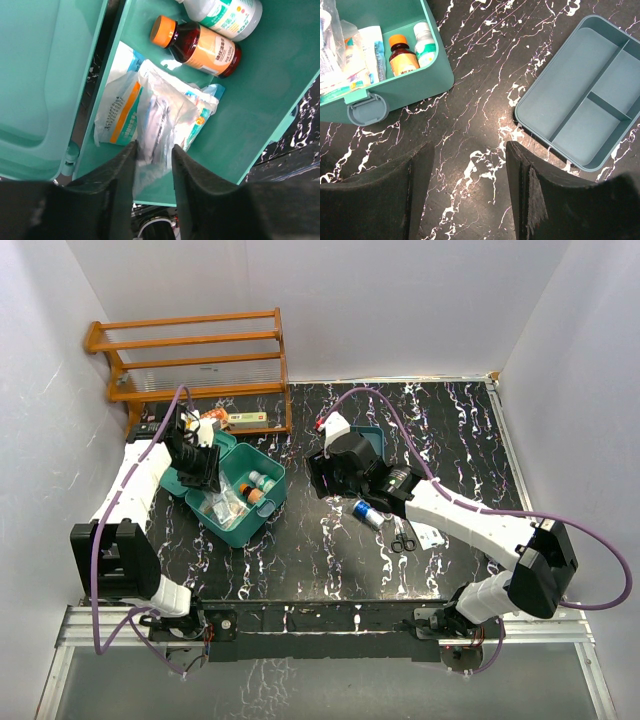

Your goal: Organize the medicine kit

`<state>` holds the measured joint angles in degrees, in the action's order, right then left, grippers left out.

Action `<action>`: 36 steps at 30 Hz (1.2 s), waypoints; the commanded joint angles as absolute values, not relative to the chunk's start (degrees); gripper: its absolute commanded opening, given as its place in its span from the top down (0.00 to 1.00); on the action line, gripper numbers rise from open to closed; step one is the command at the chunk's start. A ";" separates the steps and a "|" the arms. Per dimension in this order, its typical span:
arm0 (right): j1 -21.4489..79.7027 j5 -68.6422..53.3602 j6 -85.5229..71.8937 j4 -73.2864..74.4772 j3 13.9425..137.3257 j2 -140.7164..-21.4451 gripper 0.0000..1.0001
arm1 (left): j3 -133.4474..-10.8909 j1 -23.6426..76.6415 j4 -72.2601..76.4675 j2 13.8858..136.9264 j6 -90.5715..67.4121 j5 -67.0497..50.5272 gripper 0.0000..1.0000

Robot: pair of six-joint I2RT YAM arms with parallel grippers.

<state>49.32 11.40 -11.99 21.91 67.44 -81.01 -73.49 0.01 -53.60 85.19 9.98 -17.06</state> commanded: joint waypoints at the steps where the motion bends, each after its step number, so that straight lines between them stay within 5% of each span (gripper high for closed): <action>1: 48.95 11.53 -11.37 17.98 69.43 -80.24 0.43 | -73.82 -0.03 -55.70 82.71 9.17 -15.82 0.63; 14: 48.88 11.38 -12.15 17.57 68.54 -79.75 0.43 | -71.68 1.60 -56.60 79.67 6.76 -10.44 0.54; 24: 48.87 11.58 -12.83 16.44 67.03 -78.80 0.43 | -74.46 3.75 -58.16 79.82 4.73 -5.38 0.58; 31: 48.83 11.43 -13.00 16.10 65.44 -77.48 0.43 | -75.35 3.82 -56.25 77.89 3.06 -0.86 0.46; 36: 48.78 11.38 -12.99 15.96 64.91 -77.07 0.43 | -72.53 3.95 -51.24 75.47 -0.89 -8.36 0.56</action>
